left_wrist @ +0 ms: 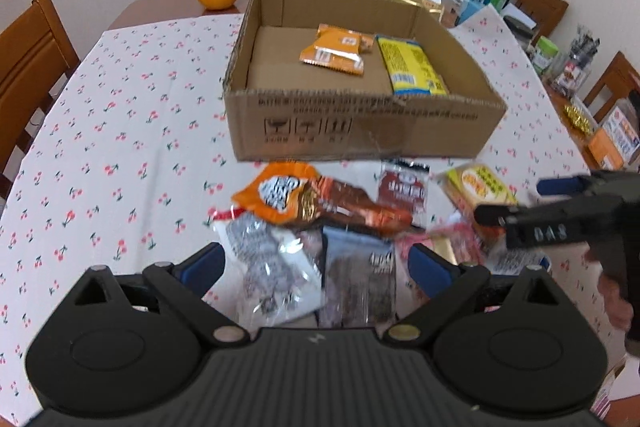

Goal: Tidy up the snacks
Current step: 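Grasp the silver pack with the left gripper while the right grasps the yellow cracker pack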

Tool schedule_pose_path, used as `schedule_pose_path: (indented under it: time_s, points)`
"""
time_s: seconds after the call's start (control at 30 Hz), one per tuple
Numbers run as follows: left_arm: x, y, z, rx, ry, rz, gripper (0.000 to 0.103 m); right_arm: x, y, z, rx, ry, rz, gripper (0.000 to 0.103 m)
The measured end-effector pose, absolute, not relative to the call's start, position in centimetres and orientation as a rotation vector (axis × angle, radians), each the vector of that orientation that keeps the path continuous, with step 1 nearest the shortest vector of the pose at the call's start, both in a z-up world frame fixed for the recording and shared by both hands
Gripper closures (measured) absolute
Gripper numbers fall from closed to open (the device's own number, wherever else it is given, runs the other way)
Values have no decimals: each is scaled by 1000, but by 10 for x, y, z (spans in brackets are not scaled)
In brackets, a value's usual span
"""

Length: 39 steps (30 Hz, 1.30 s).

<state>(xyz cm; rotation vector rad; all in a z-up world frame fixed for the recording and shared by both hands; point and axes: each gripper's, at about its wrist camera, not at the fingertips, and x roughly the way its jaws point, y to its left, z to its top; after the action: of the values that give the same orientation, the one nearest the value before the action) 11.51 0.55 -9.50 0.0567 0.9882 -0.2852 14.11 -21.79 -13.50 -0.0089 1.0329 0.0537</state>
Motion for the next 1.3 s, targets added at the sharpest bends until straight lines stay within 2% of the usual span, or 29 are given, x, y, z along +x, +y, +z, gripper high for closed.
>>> schedule_pose_path:
  time_s: [0.4, 0.73, 0.8, 0.87, 1.13, 1.3]
  points:
    - [99, -2, -103, 52, 1019, -294, 5, 159, -229, -153, 3, 1070, 81, 0]
    - [93, -35, -111, 235, 964, -284, 8, 154, -241, -157, -53, 1069, 109, 0]
    - [92, -40, -114, 270, 953, -269, 11, 154, -241, -157, -54, 1068, 110, 0]
    - [92, -44, -118, 297, 955, -264, 20, 154, -240, -157, -59, 1067, 113, 0]
    - [91, -54, -125, 359, 930, -233, 20, 152, -239, -157, -85, 1058, 127, 0]
    - [90, -59, -127, 384, 926, -220, 30, 151, -239, -157, -91, 1046, 142, 0]
